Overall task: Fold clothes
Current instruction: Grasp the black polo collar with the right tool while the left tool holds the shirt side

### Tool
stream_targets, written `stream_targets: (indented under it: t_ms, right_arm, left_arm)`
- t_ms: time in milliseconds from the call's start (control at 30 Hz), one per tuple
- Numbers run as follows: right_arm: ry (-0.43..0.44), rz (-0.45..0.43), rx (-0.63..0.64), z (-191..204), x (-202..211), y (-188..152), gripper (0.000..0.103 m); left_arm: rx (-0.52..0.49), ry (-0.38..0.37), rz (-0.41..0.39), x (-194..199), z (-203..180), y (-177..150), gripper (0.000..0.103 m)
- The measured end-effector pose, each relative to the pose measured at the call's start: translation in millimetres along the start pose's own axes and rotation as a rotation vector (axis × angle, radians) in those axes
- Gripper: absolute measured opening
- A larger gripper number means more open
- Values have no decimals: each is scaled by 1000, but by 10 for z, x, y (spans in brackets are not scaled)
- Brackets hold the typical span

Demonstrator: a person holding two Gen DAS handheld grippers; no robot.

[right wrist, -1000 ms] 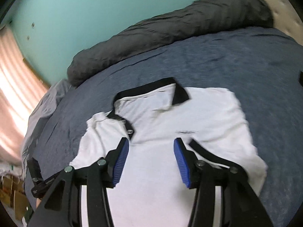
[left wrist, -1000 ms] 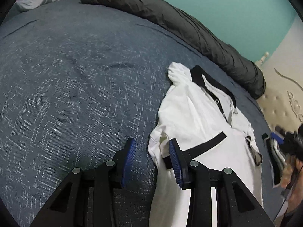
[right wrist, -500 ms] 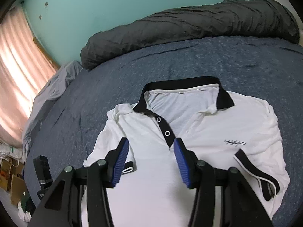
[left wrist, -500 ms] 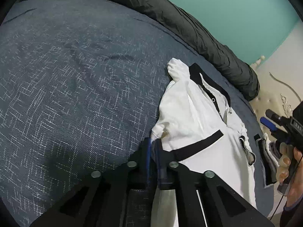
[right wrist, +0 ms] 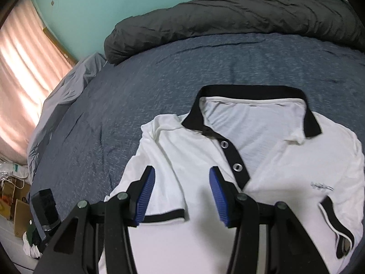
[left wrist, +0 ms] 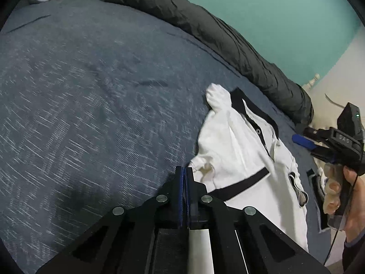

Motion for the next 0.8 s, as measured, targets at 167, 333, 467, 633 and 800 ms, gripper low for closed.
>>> stream_targets:
  t_ms: [167, 333, 467, 633, 800]
  right_arm:
    - [15, 71, -3, 92, -341, 101, 50]
    - [28, 103, -10, 201, -641, 267, 50]
    - [44, 113, -7, 279, -809, 390, 50]
    - [56, 117, -16, 374, -987, 523, 50]
    - [36, 143, 92, 624, -1143, 555, 50]
  left_arm:
    - [40, 45, -13, 56, 143, 4, 0]
    - [59, -11, -22, 75, 113, 17, 0]
    - [21, -49, -18, 38, -85, 44, 0]
    - [15, -61, -24, -8, -145, 94, 18]
    - [31, -75, -15, -67, -111, 113, 21]
Point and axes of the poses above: each gripper's, at about its wrist camera, not at the fingertips, and x roughly against the way its jaws point, z to its left, y to its top, the point moved 1 cm from there along -x, roughly the way its jaws point, and after that the axes turned 9 degrees about -x, right-handed, at the moved point
